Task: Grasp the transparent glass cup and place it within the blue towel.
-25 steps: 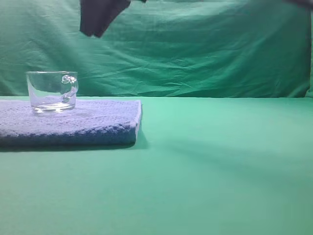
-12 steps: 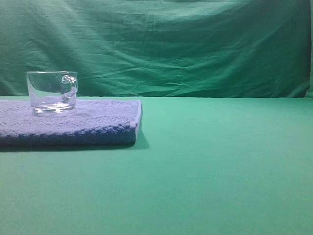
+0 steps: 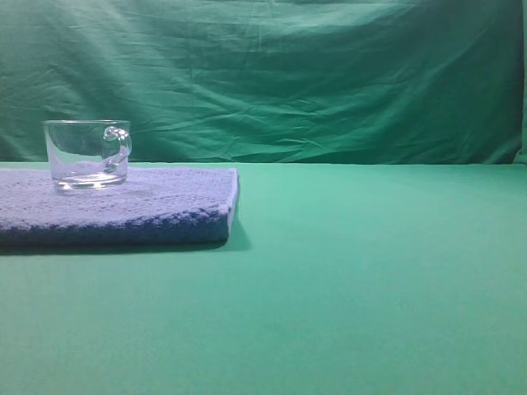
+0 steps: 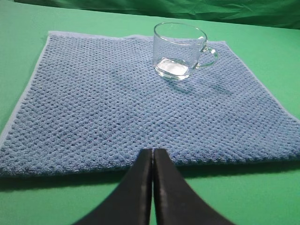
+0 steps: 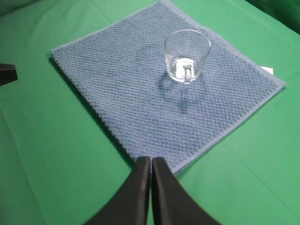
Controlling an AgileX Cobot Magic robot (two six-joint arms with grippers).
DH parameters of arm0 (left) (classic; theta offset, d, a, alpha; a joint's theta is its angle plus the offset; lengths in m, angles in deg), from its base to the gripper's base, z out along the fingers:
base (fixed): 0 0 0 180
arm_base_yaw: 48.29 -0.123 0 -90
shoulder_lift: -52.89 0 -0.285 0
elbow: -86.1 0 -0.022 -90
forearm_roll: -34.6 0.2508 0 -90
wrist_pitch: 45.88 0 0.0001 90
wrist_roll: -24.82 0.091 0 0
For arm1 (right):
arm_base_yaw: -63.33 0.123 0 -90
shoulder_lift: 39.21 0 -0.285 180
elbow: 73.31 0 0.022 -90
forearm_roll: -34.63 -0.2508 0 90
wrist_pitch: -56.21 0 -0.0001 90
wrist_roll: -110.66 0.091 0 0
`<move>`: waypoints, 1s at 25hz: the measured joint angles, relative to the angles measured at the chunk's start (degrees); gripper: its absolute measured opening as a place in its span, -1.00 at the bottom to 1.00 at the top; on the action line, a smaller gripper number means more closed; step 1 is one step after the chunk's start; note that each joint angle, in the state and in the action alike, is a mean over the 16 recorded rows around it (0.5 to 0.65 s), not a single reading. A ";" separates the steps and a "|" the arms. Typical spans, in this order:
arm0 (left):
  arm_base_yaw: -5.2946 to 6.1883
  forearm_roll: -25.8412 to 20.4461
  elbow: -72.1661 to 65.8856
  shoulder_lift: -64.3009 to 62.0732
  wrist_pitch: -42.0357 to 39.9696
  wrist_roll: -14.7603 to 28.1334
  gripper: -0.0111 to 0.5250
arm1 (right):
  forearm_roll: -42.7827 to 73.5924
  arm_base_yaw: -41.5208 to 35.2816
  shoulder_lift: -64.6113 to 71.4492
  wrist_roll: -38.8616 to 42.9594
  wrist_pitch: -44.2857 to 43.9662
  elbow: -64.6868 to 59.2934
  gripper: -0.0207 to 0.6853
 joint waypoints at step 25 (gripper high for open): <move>0.00 0.00 0.00 0.00 0.00 0.00 -0.96 | 24.65 -23.41 -26.73 27.43 13.42 -20.58 -0.94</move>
